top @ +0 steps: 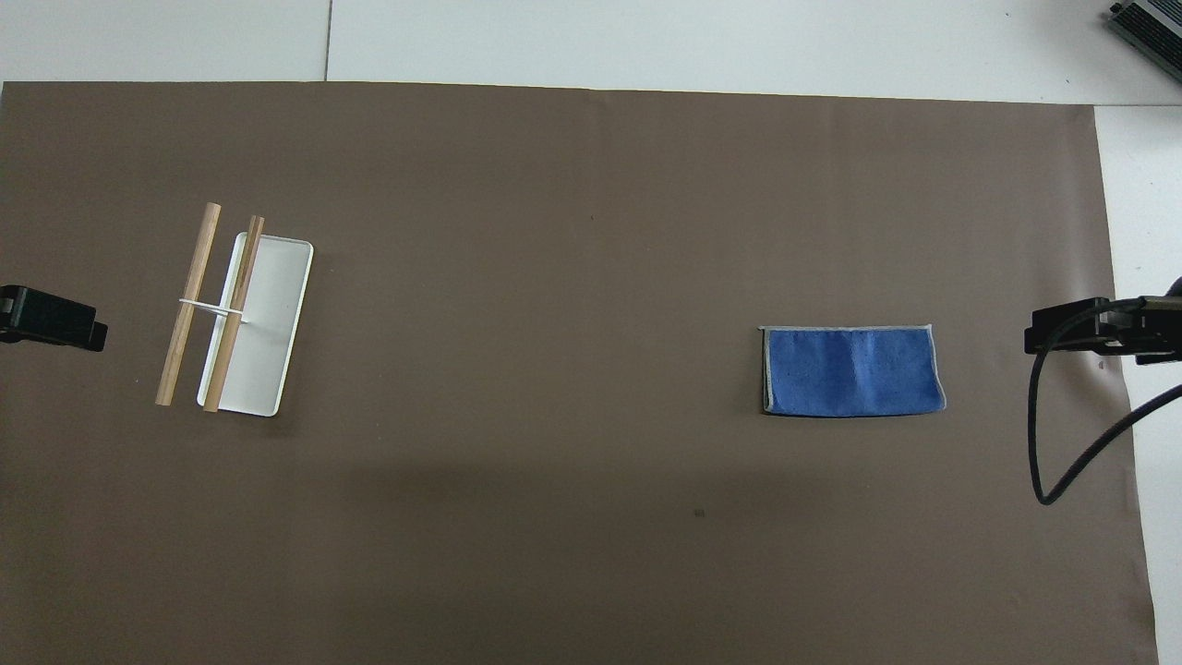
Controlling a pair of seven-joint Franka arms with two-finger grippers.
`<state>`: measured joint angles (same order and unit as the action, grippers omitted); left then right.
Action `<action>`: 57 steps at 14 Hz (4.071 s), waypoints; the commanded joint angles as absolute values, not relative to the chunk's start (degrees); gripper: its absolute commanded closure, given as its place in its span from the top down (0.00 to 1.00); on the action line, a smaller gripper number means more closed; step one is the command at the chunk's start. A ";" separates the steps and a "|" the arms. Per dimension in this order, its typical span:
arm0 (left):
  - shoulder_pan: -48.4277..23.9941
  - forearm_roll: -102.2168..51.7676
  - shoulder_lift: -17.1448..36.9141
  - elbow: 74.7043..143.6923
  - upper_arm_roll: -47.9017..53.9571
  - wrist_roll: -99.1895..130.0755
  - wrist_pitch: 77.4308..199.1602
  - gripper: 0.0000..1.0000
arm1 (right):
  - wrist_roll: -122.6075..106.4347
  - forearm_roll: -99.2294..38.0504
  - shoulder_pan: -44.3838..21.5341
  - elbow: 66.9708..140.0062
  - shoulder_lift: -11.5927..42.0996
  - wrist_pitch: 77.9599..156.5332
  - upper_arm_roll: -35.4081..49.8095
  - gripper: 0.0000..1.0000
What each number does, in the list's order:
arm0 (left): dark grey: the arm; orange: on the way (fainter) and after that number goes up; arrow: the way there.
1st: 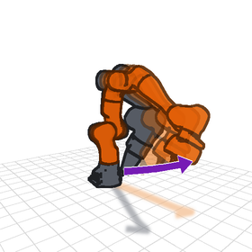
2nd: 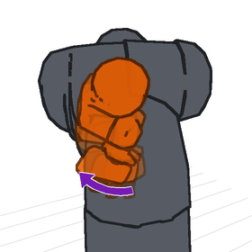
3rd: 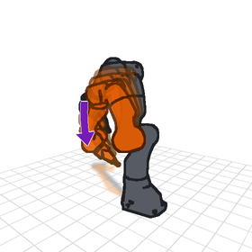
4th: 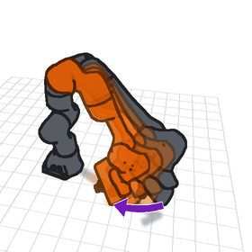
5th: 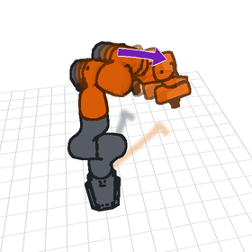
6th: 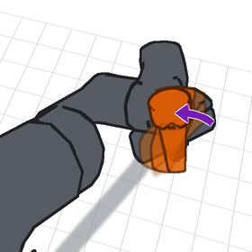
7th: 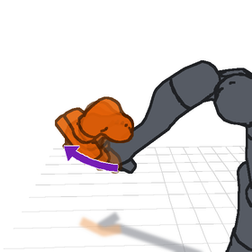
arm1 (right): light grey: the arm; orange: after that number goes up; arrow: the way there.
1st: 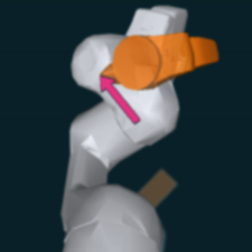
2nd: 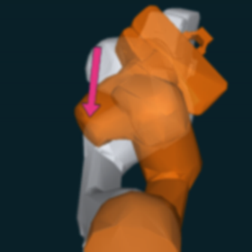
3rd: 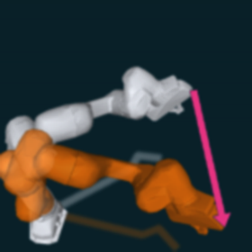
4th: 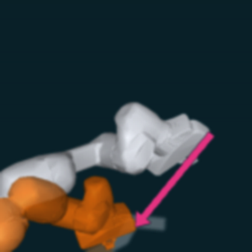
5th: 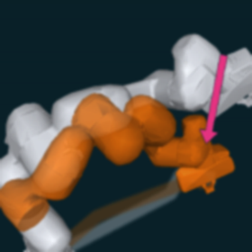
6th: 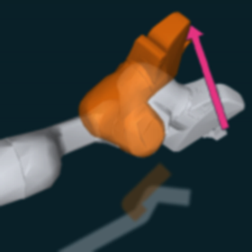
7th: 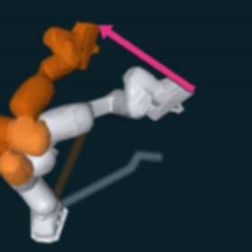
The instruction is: Right arm passes towel to left arm to hang
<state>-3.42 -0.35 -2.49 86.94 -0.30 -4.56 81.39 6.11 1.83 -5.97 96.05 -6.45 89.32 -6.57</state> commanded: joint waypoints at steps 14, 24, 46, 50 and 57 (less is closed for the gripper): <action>-2.99 -0.97 -3.87 88.07 -0.35 -5.01 80.86 1.00 | 2.13 2.02 -8.61 121.52 -5.90 119.57 -6.59 1.00; -2.99 -0.97 -3.87 88.07 -0.35 -5.01 80.86 1.00 | 2.37 1.41 -8.70 128.58 3.16 137.79 -6.50 1.00; -2.99 -0.97 -3.78 88.07 -0.35 -5.01 80.86 1.00 | -4.63 -9.73 -9.05 137.37 6.85 153.28 -6.42 1.00; -2.99 -0.97 -3.87 88.07 -0.35 -5.01 80.86 1.00 | -8.09 -12.83 -9.40 137.37 7.29 153.28 -6.42 1.00; -2.99 -0.97 -3.87 88.07 -0.35 -5.01 80.86 1.00 | -3.79 -12.83 -10.10 136.24 7.21 152.32 -6.42 0.00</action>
